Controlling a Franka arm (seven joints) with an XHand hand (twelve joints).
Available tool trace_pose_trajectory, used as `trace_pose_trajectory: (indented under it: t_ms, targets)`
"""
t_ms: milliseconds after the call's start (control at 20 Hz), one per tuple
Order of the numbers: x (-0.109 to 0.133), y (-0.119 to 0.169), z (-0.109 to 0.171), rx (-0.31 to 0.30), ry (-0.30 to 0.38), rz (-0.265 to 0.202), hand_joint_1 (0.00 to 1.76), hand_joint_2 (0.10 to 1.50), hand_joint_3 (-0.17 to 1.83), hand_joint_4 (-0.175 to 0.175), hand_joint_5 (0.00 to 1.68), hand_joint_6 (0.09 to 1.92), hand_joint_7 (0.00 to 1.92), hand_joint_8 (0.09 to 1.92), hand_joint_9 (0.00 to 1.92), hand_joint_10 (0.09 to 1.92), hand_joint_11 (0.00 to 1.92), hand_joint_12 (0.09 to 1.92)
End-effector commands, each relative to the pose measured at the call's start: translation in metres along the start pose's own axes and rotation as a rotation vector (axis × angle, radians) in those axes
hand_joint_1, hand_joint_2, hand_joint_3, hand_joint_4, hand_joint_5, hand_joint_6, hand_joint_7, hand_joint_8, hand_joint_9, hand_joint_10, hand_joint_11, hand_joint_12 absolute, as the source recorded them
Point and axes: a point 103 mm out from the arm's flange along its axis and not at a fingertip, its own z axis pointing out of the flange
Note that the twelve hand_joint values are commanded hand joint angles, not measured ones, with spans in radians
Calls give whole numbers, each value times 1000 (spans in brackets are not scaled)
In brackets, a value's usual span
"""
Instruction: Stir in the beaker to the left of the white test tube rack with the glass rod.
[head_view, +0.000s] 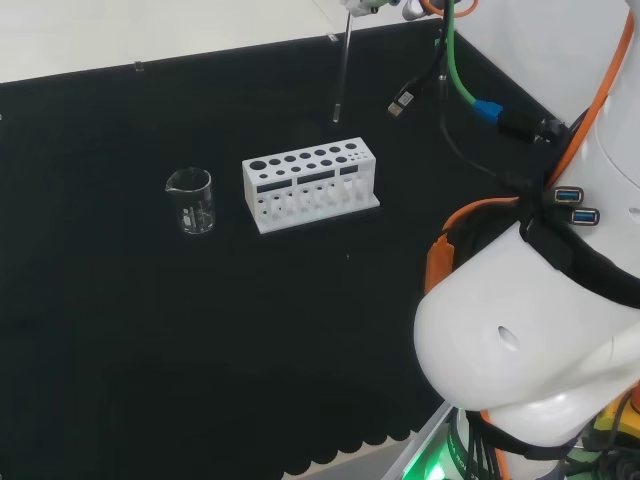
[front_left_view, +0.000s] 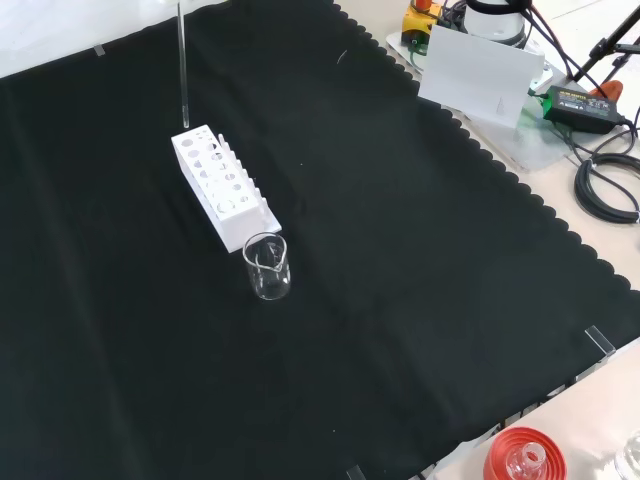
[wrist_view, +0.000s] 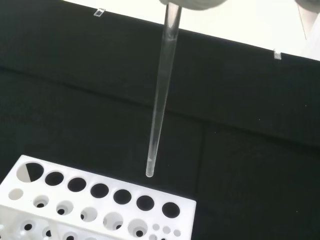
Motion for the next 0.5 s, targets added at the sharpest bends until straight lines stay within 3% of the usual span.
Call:
trace_pose_trajectory:
  t_ms: [50, 500]
  targets:
    - [-2, -2, -4, -3, -8, -2, 1328, 1050, -175, -175, 1387, 87, 1396, 586, 1737, 501, 1603, 702]
    - [13, 2, -10, -9, 8, -27, 1328, 1050, -175, -175, 1389, 87, 1396, 586, 1739, 498, 1605, 703]
